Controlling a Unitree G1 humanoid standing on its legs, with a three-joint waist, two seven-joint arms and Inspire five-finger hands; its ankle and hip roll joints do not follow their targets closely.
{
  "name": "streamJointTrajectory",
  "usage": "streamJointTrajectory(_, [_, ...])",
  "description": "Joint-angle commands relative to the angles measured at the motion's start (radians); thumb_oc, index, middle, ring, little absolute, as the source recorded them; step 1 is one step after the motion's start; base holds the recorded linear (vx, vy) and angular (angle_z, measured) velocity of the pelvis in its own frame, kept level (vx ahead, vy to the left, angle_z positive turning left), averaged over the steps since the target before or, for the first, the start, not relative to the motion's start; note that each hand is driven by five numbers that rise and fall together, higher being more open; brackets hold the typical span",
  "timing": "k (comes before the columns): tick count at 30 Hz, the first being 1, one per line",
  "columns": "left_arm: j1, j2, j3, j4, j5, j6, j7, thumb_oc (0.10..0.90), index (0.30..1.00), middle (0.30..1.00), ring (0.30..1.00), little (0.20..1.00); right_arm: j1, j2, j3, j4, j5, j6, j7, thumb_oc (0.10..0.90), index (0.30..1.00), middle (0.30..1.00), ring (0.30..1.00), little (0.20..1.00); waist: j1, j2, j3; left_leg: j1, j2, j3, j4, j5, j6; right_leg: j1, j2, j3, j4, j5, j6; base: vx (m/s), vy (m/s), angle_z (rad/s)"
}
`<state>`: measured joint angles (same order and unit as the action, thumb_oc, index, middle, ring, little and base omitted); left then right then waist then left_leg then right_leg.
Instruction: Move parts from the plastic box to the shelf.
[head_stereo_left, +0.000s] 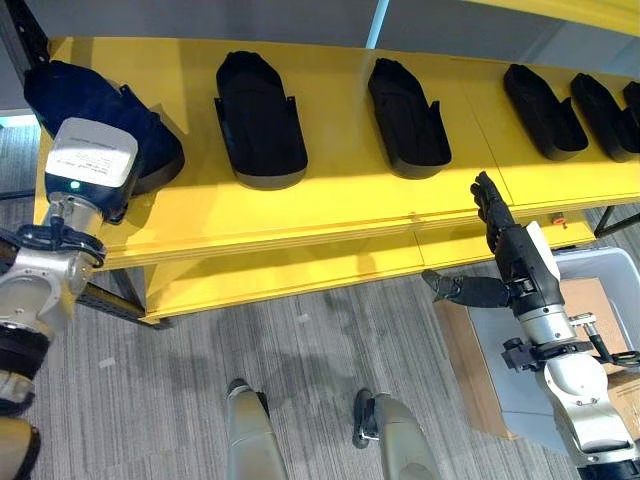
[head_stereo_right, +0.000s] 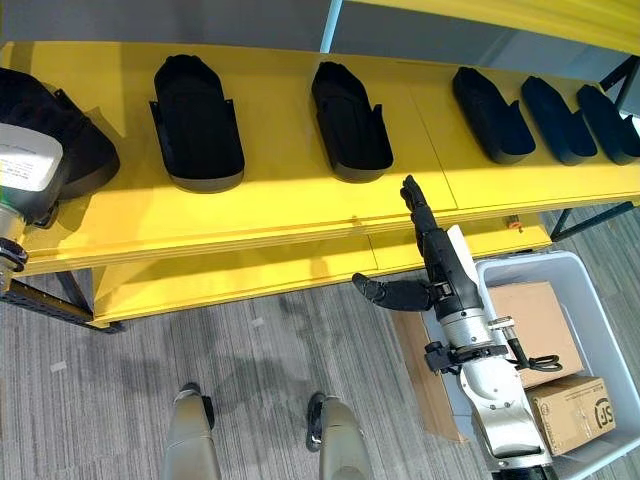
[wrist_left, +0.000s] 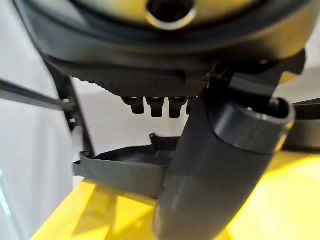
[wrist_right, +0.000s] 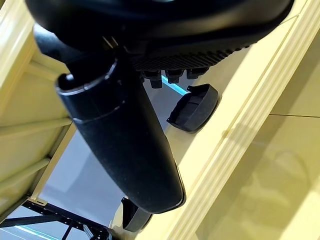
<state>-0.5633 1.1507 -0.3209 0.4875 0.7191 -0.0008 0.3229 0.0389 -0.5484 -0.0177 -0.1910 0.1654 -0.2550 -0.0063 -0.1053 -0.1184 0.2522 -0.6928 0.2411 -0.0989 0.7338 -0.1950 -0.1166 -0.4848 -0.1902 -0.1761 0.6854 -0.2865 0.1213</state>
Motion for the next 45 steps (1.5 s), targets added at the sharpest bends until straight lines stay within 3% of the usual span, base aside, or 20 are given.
streamJointTrajectory(1, [-0.04,-0.023,0.085,-0.086,-0.053,0.006,0.063,0.9,1.0,1.0,1.0,1.0,-0.057,-0.025,-0.113,-0.114,0.029,-0.072,-0.036,0.9,1.0,1.0,1.0,1.0,-0.016,0.04,-0.044,0.073,-0.004,0.059,0.017,-0.088,0.081,0.098,0.006,0.03,-0.048,-0.045,-0.038,0.0,0.0,0.0])
streamJointTrajectory(11, [0.133,-0.063,0.208,-0.177,-0.073,-0.01,0.035,0.9,1.0,1.0,1.0,1.0,-0.064,-0.006,-0.125,-0.105,0.015,-0.053,-0.038,0.9,1.0,1.0,1.0,1.0,0.008,0.043,-0.032,0.092,-0.012,0.056,-0.002,-0.076,0.076,0.105,-0.002,0.027,-0.033,-0.054,-0.045,-0.01,-0.018,0.01])
streamJointTrajectory(23, [0.432,-0.096,0.451,-0.364,-0.079,-0.042,0.009,0.9,1.0,1.0,1.0,1.0,-0.07,0.019,-0.17,-0.107,0.01,-0.035,-0.036,0.9,1.0,1.0,1.0,1.0,0.047,0.06,-0.017,0.129,-0.03,0.057,-0.04,-0.063,0.075,0.126,-0.014,0.022,-0.031,-0.059,-0.048,0.0,-0.011,0.03])
streamJointTrajectory(30, [0.517,-0.077,0.551,-0.455,-0.066,-0.057,0.013,0.9,1.0,1.0,1.0,1.0,-0.071,0.015,-0.189,-0.108,-0.003,-0.026,-0.038,0.9,1.0,1.0,1.0,1.0,0.062,0.07,-0.011,0.149,-0.04,0.057,-0.061,-0.056,0.076,0.141,-0.025,0.018,-0.032,-0.063,-0.048,0.0,-0.019,0.07])
streamJointTrajectory(38, [0.558,-0.028,0.591,-0.485,-0.025,-0.066,-0.004,0.9,1.0,1.0,1.0,1.0,-0.065,0.015,-0.196,-0.114,-0.011,-0.026,-0.034,0.9,1.0,1.0,1.0,1.0,0.066,0.084,-0.007,0.157,-0.049,0.057,-0.071,-0.048,0.076,0.145,-0.031,0.015,-0.028,-0.066,-0.049,0.0,-0.003,0.01])
streamJointTrajectory(45, [0.568,-0.083,0.628,-0.527,-0.069,-0.067,0.021,0.9,1.0,1.0,1.0,1.0,-0.056,0.025,-0.197,-0.117,-0.015,-0.028,-0.042,0.9,1.0,1.0,1.0,1.0,0.073,0.083,-0.01,0.164,-0.056,0.055,-0.091,-0.039,0.076,0.147,-0.035,0.009,-0.032,-0.06,-0.05,-0.01,-0.007,0.03])
